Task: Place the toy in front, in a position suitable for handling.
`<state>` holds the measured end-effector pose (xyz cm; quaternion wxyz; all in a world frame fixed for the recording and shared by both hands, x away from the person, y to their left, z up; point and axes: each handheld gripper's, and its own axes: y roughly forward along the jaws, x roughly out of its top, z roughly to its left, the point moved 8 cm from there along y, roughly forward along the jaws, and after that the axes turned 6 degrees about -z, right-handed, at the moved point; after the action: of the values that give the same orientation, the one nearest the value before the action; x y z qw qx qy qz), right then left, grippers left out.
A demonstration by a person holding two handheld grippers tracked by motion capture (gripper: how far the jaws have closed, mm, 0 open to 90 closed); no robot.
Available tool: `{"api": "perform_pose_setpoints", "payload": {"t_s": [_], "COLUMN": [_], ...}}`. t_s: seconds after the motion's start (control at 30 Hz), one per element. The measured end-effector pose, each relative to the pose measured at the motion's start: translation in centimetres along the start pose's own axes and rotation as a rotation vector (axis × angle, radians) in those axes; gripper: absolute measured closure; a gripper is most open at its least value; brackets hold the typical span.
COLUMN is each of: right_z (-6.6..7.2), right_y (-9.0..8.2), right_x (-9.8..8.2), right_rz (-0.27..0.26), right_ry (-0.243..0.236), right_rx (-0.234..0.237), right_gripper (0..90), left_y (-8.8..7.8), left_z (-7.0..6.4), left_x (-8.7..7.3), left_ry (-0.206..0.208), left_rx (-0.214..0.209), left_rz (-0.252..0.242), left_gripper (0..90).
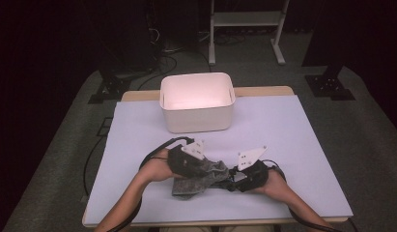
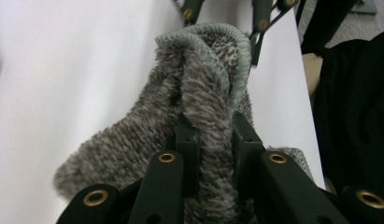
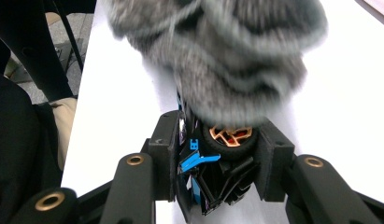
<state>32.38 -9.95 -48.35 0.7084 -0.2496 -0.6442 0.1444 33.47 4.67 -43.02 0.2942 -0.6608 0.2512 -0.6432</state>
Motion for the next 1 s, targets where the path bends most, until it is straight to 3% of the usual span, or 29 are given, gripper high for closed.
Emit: {"api": "perform_pose_setpoints", "payload": {"t_s": [0.23, 0.4, 0.47, 0.7, 1.0], "right_z": [-0.1, -0.1, -0.2, 0.1, 0.1], "right_y": [0.0, 0.0, 0.1, 0.7, 0.8], "right_x": [0.0, 0.0, -0.1, -0.3, -0.3], "right_rz": [0.001, 0.003, 0.011, 0.037, 0.026], "right_ry": [0.006, -0.001, 0.000, -0.012, 0.000], "right_rx": [0.001, 0.001, -0.010, -0.007, -0.001], "right_gripper": [56.6, 55.7, 50.7, 55.7, 55.8], "left_y": [-2.4, -3.2, -3.1, -2.0, 2.4], "left_z": [1.3, 1.4, 1.3, 0.5, -1.3], "left_x": [-3.0, -4.1, -4.2, -2.3, 3.5], "left_ry": [-0.082, -0.109, -0.114, -0.062, 0.093], "left_rx": [0.053, 0.064, 0.059, 0.030, -0.063], "left_rz": [-0.019, -0.023, -0.024, -0.030, -0.002], "left_gripper": [77.1, 77.1, 77.1, 77.1, 77.1]}}
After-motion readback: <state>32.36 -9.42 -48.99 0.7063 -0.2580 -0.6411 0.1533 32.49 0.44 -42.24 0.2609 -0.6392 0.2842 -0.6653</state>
